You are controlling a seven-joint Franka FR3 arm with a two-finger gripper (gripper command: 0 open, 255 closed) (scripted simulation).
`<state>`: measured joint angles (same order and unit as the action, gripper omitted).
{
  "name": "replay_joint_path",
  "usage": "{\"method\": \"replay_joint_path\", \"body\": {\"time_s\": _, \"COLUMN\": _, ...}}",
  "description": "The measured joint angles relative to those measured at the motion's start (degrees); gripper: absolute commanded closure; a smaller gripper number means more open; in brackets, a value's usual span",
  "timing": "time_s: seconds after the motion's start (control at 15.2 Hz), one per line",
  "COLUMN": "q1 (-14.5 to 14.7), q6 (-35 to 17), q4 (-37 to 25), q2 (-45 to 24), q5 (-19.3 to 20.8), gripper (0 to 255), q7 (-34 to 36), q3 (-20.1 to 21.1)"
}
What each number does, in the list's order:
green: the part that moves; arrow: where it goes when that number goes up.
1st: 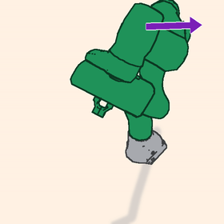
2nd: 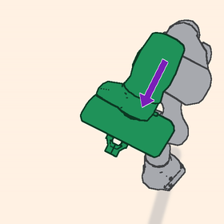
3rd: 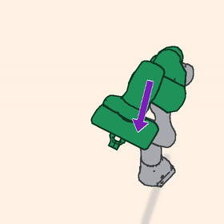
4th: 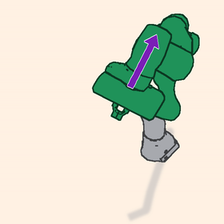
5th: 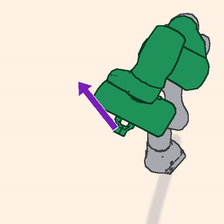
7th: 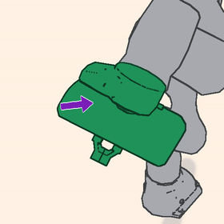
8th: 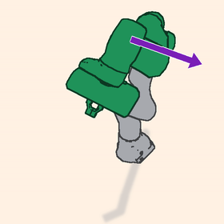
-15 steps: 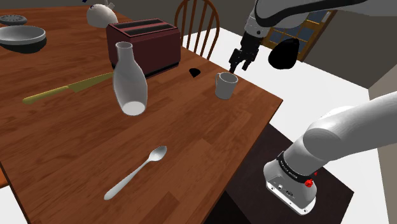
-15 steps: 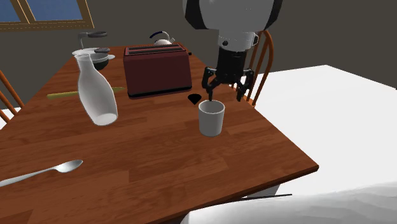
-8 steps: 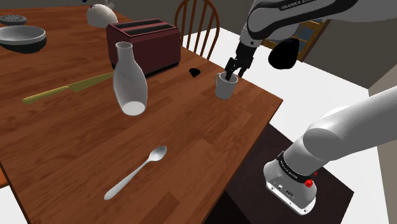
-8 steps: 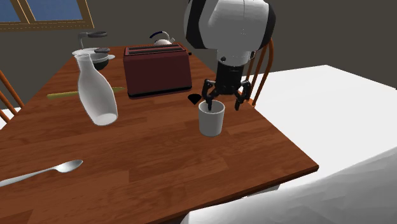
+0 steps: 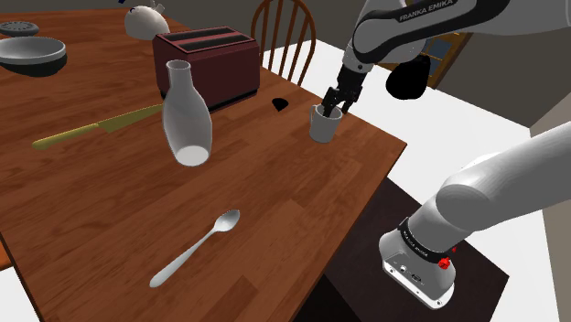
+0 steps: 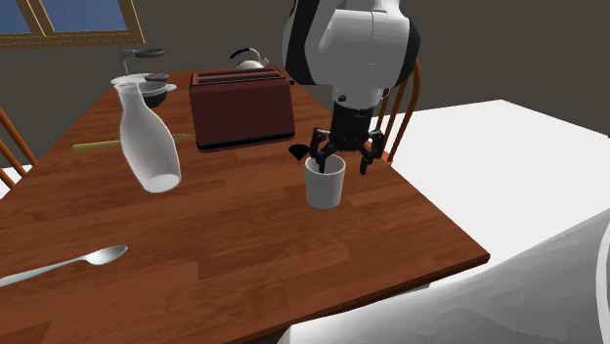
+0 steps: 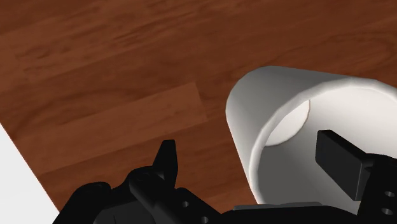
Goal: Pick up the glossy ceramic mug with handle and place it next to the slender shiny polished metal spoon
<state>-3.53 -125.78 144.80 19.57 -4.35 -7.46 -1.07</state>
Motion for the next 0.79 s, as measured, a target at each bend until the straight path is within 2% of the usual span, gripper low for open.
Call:
{"method": "replay_joint_path", "body": {"time_s": 0.07, "q1": 0.0, "q6": 0.0, "q4": 0.0, "q2": 0.0, "q5": 0.0, "gripper": 255, "q7": 0.0, "q3": 0.0}}
{"method": "replay_joint_path", "body": {"time_s": 0.79, "q1": 0.0, "q6": 0.5, "q4": -0.2, "q2": 0.3, "q5": 0.0, "gripper": 255, "q7": 0.1, "q3": 0.0}}
